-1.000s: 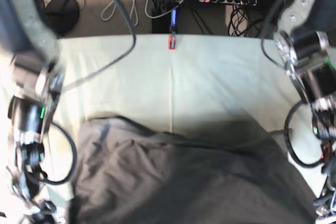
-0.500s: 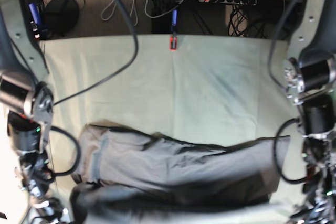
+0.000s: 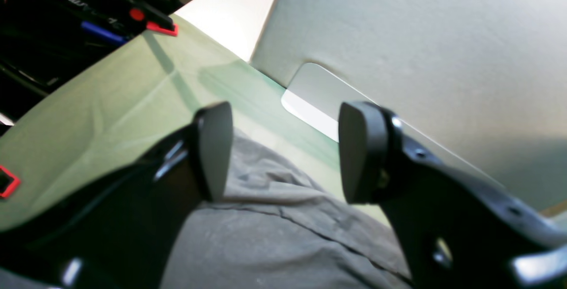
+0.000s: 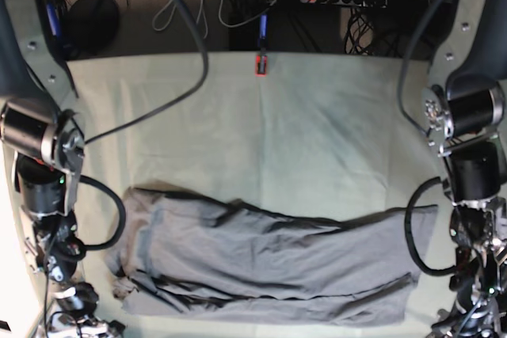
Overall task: Layout the t-shirt on the table in an organized manner, then fold the t-shirt properly
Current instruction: 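Grasp the shirt's edge corners with the right and left grippers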
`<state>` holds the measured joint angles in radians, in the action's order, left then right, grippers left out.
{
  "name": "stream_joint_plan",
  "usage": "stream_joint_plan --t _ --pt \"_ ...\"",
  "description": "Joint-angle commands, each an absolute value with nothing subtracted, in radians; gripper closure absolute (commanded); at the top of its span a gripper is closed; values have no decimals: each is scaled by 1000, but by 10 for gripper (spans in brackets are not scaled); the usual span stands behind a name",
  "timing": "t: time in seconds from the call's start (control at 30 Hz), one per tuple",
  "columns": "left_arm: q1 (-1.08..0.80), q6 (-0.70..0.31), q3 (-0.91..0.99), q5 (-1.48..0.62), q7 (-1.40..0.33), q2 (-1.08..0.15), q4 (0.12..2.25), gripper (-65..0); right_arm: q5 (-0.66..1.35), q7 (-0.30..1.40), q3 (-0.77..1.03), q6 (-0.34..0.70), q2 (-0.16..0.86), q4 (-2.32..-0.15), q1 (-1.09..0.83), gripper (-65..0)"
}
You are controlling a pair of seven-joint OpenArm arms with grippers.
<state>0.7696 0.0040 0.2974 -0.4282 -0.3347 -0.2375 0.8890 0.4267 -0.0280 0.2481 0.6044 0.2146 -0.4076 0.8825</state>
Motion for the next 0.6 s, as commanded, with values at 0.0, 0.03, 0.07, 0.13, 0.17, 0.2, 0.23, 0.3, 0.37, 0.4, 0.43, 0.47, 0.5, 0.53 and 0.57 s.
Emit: stream_joint_plan --t 0.0,0.03,0.07,0.13,0.17,0.2,0.23,0.3,0.37,0.4,0.43,0.47,0.5,0.53,0.57 --pt "788 -4 298 -429 -309 -255 908 -370 440 -54 248 622 220 -426 911 -438" --pt "774 -4 298 -429 -309 -257 914 -370 440 -54 248 622 220 -427 897 -438" --pt "753 -4 298 -427 -311 -259 915 -370 440 -54 248 622 222 -427 883 -438" --pt "705 -4 298 -435 -311 -289 917 -370 440 -54 248 622 236 -427 848 -438" --pt "671 -4 300 -435 -311 -297 917 -370 440 -54 248 622 243 -427 825 -438" --pt "631 -4 303 -435 -308 -308 917 -370 440 -54 248 622 248 -427 802 -438" --pt "599 -4 303 -435 -302 -309 915 -370 440 -56 248 622 249 -427 782 -438" --pt "549 -4 305 -435 -300 -317 908 -370 440 -62 248 622 268 -427 734 -438" --pt "496 -4 305 -435 -300 -326 905 -370 440 -64 248 622 271 -429 691 -438" --pt "476 -4 305 -435 -300 -325 905 -370 440 -64 248 622 271 -429 671 -438" --pt "455 -4 305 -435 -300 -323 905 -370 440 -64 248 622 272 -429 647 -438" --pt "438 -5 305 -435 -300 -321 905 -370 440 -62 248 622 272 -435 624 -438" --pt "423 -5 305 -435 -300 -321 898 -370 440 -59 248 622 272 -455 591 -438" --pt "418 -5 305 -435 -300 -320 875 -370 440 -56 248 622 272 -492 550 -438" --pt "420 -5 305 -435 -300 -320 843 -370 440 -56 248 622 269 -538 509 -438"
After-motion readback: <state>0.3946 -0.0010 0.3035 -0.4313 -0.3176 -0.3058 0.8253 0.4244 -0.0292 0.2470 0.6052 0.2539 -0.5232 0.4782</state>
